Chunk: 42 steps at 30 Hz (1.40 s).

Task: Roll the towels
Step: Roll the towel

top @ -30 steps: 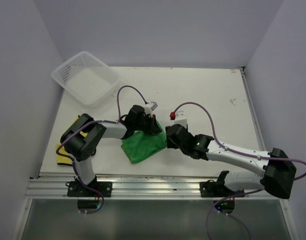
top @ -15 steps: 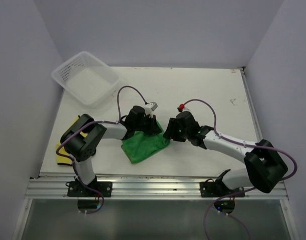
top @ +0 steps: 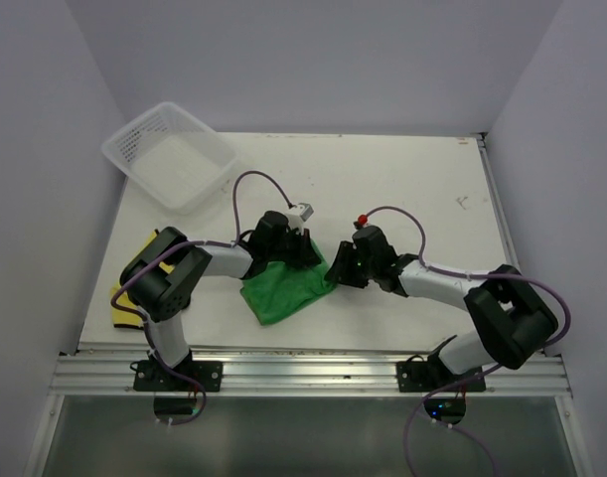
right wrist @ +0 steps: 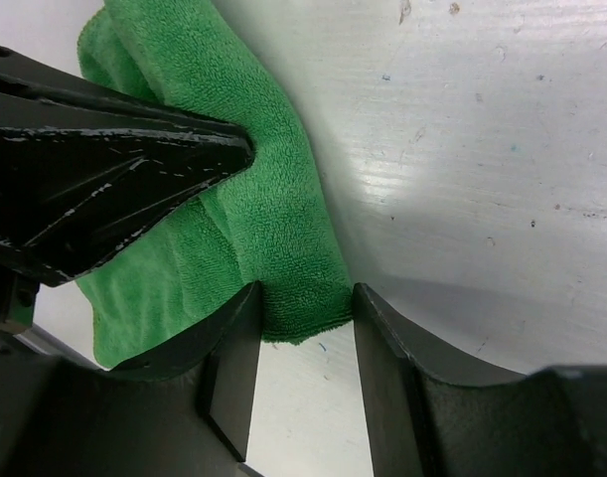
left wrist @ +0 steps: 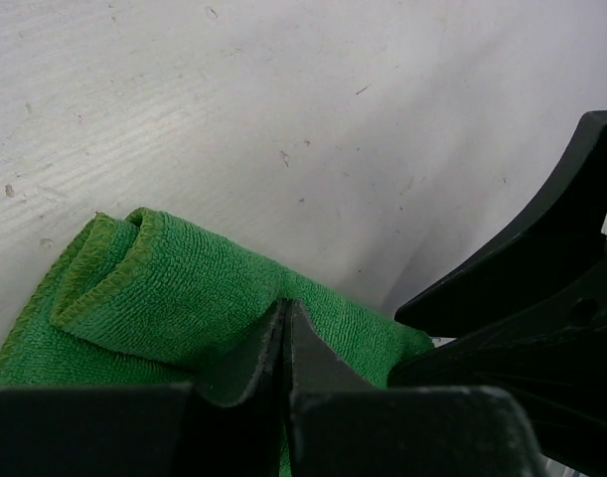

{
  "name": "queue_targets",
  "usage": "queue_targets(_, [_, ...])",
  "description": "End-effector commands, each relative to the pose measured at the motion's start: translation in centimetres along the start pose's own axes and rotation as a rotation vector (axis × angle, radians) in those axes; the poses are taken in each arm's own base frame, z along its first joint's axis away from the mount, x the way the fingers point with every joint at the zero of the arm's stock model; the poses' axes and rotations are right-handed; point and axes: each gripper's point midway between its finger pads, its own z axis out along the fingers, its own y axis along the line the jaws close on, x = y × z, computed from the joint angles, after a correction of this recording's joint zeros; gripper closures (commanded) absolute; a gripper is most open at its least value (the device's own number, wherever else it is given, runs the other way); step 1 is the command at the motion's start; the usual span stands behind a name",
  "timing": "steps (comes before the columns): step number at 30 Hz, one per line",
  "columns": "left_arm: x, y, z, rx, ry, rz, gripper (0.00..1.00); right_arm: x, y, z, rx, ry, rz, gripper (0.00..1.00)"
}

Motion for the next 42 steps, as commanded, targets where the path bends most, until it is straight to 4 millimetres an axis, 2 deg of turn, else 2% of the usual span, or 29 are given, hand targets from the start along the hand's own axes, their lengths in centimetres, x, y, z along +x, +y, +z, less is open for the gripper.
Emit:
queue_targets(1, [2.2,1.8,-0.3,-0.077,0.055,-0.008,0.97,0.6,0.6,0.5,-0.054,0.022,0.012,0.56])
queue_targets(9, [2.3,1.9,-0.2,-0.083,0.058,-0.006,0.97,2.1,-0.8,1.1,-0.038,0.064,-0.02,0.62])
queue_targets(13, [2.1,1.9,-0.2,-0.087,0.056,-0.005,0.97,2.6,-0.9,1.1,-0.052,0.078,-0.049,0.69])
queue_targets(19, [1.8,1.9,-0.1,-0.092,0.053,-0.006,0.97,3.3,-1.2,0.9,-0.076,0.083,-0.086,0.86])
queue_targets(20, [1.7,1.8,-0.1,-0.091,0.05,-0.005,0.97,3.4,-1.5,0.9,-0.068,0.081,-0.097,0.92])
queue_targets(23, [1.3,1.7,-0.2,-0.093,0.04,-0.006,0.97,3.1,-1.7,0.8,-0.04,0.049,-0.136,1.0])
queue_targets(27, [0.4,1.2,-0.3,-0.089,0.021,-0.017,0.97,2.6,-2.2,0.6,0.041,-0.024,-0.24,1.0])
queue_targets(30, [-0.3,0.8,-0.5,-0.086,0.008,-0.023,0.97,2.0,-1.3,-0.2,0.083,-0.095,-0.328,1.0])
queue_targets(31, [-0.5,0.6,-0.5,-0.086,0.004,-0.023,0.96,1.3,-1.4,-0.6,0.119,-0.146,-0.347,1.0])
queue_targets(32, [-0.6,0.6,-0.6,-0.091,0.003,-0.024,0.96,1.5,-0.7,-0.9,0.114,-0.16,-0.386,1.0])
queue_targets(34, [-1.3,0.4,-0.8,-0.091,-0.009,-0.026,0.96,0.8,-0.7,-1.3,0.156,-0.212,-0.417,1.0])
queue_targets(35, [-1.3,0.3,-0.9,-0.092,-0.008,-0.028,0.96,0.7,0.0,-1.4,0.15,-0.228,-0.441,1.0])
queue_targets(36, [-1.7,0.1,-1.0,-0.09,-0.014,-0.027,0.96,0.9,-0.7,-1.7,0.19,-0.219,-0.457,1.0])
queue_targets(42, [-3.8,-1.2,-1.9,-0.076,-0.05,-0.023,0.96,0.5,-0.7,-2.0,0.286,-0.261,-0.548,1.0])
